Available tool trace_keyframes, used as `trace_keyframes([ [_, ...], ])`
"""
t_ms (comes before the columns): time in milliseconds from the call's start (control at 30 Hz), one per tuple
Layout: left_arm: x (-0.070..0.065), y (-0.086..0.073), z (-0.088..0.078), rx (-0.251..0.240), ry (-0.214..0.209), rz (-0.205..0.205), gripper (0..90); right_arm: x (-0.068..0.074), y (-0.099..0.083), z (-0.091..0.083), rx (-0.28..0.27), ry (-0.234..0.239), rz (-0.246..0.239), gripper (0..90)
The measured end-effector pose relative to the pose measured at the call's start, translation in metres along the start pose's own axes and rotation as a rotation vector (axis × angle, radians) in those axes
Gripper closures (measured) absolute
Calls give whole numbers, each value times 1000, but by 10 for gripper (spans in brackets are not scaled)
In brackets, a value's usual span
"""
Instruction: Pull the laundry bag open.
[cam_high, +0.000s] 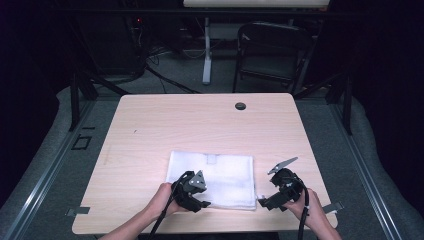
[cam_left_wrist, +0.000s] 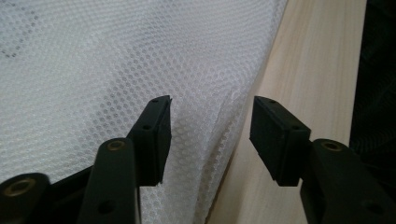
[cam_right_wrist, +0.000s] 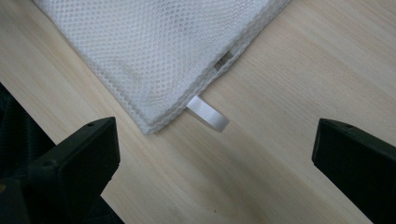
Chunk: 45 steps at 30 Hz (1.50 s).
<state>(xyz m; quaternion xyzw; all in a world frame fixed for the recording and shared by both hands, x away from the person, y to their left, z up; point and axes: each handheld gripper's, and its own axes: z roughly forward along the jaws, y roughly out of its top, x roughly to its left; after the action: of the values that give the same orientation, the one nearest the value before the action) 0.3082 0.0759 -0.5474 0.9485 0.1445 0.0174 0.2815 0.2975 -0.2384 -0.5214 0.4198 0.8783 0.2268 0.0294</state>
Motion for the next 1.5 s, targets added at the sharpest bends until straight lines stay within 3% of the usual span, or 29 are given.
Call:
trace_keyframes([
  [267,1,-1,12,35,1,-2,775,1,0,0,-4,2,-9,33],
  [500,-4,1,14,36,38,-54,879,1,1,0,-7,-1,-19,55],
  [667,-7,5,12,19,38,-82,889,3,1,-1,-14,-5,-20,95],
  [733,-7,6,10,12,37,-83,890,4,1,-2,-27,3,-28,168],
  [967,-5,11,2,-18,56,-94,892,8,2,-6,-56,-4,-41,177],
  [1167,0,16,-9,-72,77,-134,892,16,2,-12,-79,3,-64,203],
  [1400,3,19,-17,-106,107,-162,893,27,5,-13,-104,0,-88,314],
  [1500,5,23,-20,-125,109,-181,893,36,6,-16,-133,4,-118,421],
])
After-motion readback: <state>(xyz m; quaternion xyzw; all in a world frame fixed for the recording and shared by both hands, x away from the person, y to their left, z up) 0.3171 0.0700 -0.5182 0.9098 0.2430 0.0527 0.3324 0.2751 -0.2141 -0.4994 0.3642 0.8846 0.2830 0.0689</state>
